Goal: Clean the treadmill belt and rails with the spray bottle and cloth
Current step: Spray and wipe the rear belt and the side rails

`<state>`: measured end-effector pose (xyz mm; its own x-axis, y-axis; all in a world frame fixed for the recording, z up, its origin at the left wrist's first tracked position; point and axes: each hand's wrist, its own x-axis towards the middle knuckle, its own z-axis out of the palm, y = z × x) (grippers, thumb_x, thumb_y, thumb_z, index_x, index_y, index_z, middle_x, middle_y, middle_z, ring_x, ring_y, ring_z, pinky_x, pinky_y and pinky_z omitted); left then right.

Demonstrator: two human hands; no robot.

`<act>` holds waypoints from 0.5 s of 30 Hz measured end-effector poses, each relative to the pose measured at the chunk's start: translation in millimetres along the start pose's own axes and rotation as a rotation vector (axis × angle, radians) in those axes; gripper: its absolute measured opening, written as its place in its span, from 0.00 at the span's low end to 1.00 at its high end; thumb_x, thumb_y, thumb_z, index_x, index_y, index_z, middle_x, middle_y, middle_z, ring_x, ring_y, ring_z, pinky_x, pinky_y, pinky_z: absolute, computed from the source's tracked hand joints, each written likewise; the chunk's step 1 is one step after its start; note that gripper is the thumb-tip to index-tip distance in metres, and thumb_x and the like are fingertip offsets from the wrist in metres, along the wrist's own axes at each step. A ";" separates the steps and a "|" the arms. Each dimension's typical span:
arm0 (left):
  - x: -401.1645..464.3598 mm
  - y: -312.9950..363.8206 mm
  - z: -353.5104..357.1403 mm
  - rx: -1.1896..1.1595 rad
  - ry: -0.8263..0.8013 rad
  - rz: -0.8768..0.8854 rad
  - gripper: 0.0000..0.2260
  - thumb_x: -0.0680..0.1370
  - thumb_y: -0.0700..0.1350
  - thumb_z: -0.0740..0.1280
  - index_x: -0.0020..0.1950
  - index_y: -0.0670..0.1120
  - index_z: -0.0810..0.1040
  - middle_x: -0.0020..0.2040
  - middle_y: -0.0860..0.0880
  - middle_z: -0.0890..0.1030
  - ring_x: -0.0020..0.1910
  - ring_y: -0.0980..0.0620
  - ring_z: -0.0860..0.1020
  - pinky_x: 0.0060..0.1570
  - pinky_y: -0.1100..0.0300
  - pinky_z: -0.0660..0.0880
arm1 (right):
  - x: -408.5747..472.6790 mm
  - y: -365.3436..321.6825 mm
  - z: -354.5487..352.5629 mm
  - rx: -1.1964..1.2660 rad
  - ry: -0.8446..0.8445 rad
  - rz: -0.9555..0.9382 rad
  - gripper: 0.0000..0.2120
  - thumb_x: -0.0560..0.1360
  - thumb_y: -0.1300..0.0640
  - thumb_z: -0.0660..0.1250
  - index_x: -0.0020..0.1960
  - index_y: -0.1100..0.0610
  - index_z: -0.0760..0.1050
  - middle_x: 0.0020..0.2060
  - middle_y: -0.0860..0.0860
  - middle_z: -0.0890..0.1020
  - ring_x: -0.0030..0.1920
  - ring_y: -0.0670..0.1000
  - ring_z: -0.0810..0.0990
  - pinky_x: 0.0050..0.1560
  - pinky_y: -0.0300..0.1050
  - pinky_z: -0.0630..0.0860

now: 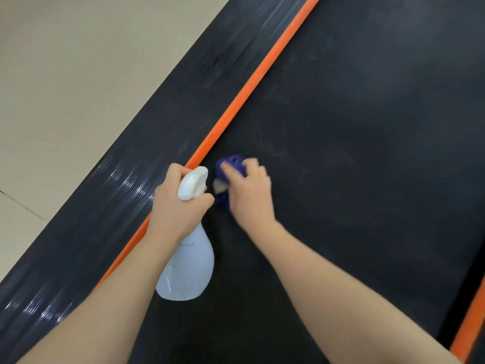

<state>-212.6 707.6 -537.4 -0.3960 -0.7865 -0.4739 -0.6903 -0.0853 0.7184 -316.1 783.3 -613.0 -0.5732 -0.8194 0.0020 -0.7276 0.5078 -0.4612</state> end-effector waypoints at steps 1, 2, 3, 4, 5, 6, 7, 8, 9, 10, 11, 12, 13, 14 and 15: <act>-0.2 1.3 -0.8 -0.012 -0.013 -0.004 0.18 0.62 0.46 0.67 0.50 0.45 0.70 0.46 0.47 0.80 0.46 0.49 0.77 0.38 0.59 0.72 | -12.5 -1.8 4.0 -0.026 -0.038 -0.137 0.21 0.63 0.64 0.70 0.55 0.56 0.80 0.44 0.61 0.76 0.35 0.60 0.74 0.34 0.47 0.69; -0.5 1.2 -1.4 -0.021 -0.017 -0.003 0.19 0.61 0.46 0.66 0.50 0.44 0.70 0.46 0.47 0.80 0.46 0.49 0.78 0.40 0.57 0.73 | -12.0 2.5 0.8 -0.045 -0.086 -0.257 0.21 0.63 0.63 0.71 0.56 0.56 0.80 0.43 0.61 0.77 0.34 0.59 0.74 0.33 0.46 0.69; -1.1 -0.2 -1.8 -0.022 -0.020 0.003 0.19 0.62 0.46 0.67 0.51 0.44 0.70 0.47 0.46 0.80 0.47 0.48 0.78 0.41 0.56 0.74 | -4.0 9.4 -4.2 -0.066 -0.110 -0.348 0.20 0.64 0.61 0.70 0.56 0.56 0.80 0.43 0.61 0.77 0.35 0.59 0.74 0.33 0.46 0.68; -2.4 -2.6 -2.4 -0.019 -0.018 0.008 0.18 0.64 0.44 0.69 0.52 0.44 0.69 0.47 0.46 0.80 0.47 0.48 0.78 0.41 0.55 0.74 | 3.8 14.6 -9.5 -0.119 -0.140 -0.384 0.19 0.68 0.59 0.68 0.59 0.54 0.78 0.45 0.60 0.77 0.36 0.59 0.74 0.35 0.46 0.68; -2.8 -5.9 -3.8 -0.021 -0.004 0.005 0.16 0.67 0.42 0.70 0.52 0.44 0.69 0.48 0.46 0.79 0.47 0.48 0.77 0.41 0.56 0.74 | 12.3 17.0 -13.6 -0.194 -0.182 -0.344 0.19 0.72 0.56 0.64 0.62 0.52 0.75 0.48 0.59 0.76 0.39 0.59 0.74 0.37 0.47 0.68; -2.4 -11.6 -6.3 -0.027 0.016 -0.013 0.15 0.69 0.39 0.70 0.52 0.45 0.69 0.49 0.46 0.79 0.48 0.48 0.77 0.39 0.57 0.73 | 17.9 14.9 -14.9 -0.247 -0.230 -0.235 0.19 0.76 0.55 0.60 0.67 0.51 0.71 0.52 0.58 0.74 0.44 0.58 0.73 0.42 0.49 0.69; -3.1 -17.2 -10.0 -0.039 0.034 -0.044 0.14 0.70 0.38 0.69 0.53 0.45 0.70 0.49 0.46 0.79 0.48 0.48 0.77 0.38 0.59 0.72 | 18.0 8.2 -13.8 -0.234 -0.253 -0.092 0.20 0.78 0.55 0.58 0.70 0.49 0.67 0.55 0.57 0.71 0.47 0.57 0.72 0.46 0.50 0.69; -4.0 -23.6 -14.7 -0.054 0.047 -0.082 0.14 0.70 0.39 0.69 0.53 0.45 0.70 0.50 0.47 0.78 0.49 0.49 0.77 0.38 0.60 0.71 | 15.4 -1.6 -14.0 -0.166 -0.257 0.043 0.20 0.79 0.55 0.58 0.71 0.49 0.64 0.56 0.57 0.69 0.49 0.57 0.71 0.49 0.51 0.70; -7.0 -29.2 -21.2 -0.080 0.065 -0.119 0.14 0.71 0.39 0.69 0.53 0.46 0.71 0.49 0.48 0.78 0.49 0.48 0.77 0.38 0.60 0.71 | 11.1 -12.2 -14.5 -0.086 -0.267 0.147 0.21 0.79 0.55 0.57 0.71 0.49 0.64 0.57 0.57 0.68 0.49 0.56 0.71 0.52 0.51 0.70; -12.2 -33.3 -29.0 -0.115 0.087 -0.152 0.13 0.71 0.40 0.69 0.54 0.46 0.72 0.48 0.49 0.78 0.50 0.48 0.77 0.39 0.60 0.71 | 6.0 -22.2 -16.3 -0.013 -0.292 0.210 0.21 0.80 0.55 0.57 0.72 0.49 0.63 0.58 0.56 0.67 0.50 0.56 0.71 0.53 0.51 0.71; -18.7 -35.3 -37.3 -0.146 0.110 -0.167 0.14 0.71 0.42 0.69 0.54 0.46 0.72 0.48 0.49 0.77 0.50 0.48 0.77 0.39 0.60 0.71 | 2.6 -29.0 -19.0 0.056 -0.326 0.240 0.21 0.80 0.54 0.57 0.72 0.49 0.62 0.59 0.55 0.66 0.50 0.55 0.72 0.54 0.49 0.72; -25.3 -34.5 -45.3 -0.162 0.123 -0.149 0.13 0.70 0.43 0.69 0.54 0.47 0.73 0.48 0.49 0.77 0.49 0.48 0.77 0.39 0.60 0.70 | 1.7 -32.5 -23.5 0.118 -0.349 0.255 0.21 0.81 0.53 0.56 0.73 0.48 0.62 0.59 0.54 0.65 0.49 0.53 0.72 0.53 0.46 0.72; -30.1 -31.6 -52.7 -0.161 0.118 -0.110 0.12 0.71 0.42 0.69 0.53 0.47 0.73 0.48 0.50 0.78 0.49 0.50 0.77 0.40 0.61 0.71 | 2.2 -34.5 -28.7 0.163 -0.362 0.259 0.21 0.81 0.52 0.56 0.73 0.48 0.62 0.58 0.52 0.65 0.48 0.51 0.72 0.52 0.44 0.71; -32.8 -27.0 -60.3 -0.152 0.098 -0.066 0.12 0.71 0.41 0.69 0.52 0.47 0.73 0.49 0.50 0.78 0.49 0.52 0.77 0.41 0.61 0.71 | 2.0 -36.0 -33.3 0.194 -0.348 0.251 0.21 0.81 0.52 0.56 0.73 0.48 0.62 0.57 0.51 0.65 0.48 0.50 0.72 0.51 0.42 0.70; -32.3 -22.6 -67.1 -0.147 0.086 -0.034 0.11 0.71 0.41 0.69 0.52 0.47 0.73 0.49 0.50 0.79 0.48 0.53 0.77 0.41 0.61 0.71 | 0.7 -38.4 -38.0 0.214 -0.328 0.246 0.21 0.81 0.52 0.57 0.73 0.48 0.62 0.55 0.49 0.64 0.48 0.48 0.71 0.50 0.41 0.69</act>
<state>-143.6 693.8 -504.2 -0.3164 -0.8302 -0.4589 -0.6038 -0.1968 0.7724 -303.0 773.4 -561.5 -0.5447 -0.7396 -0.3953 -0.4710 0.6598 -0.5855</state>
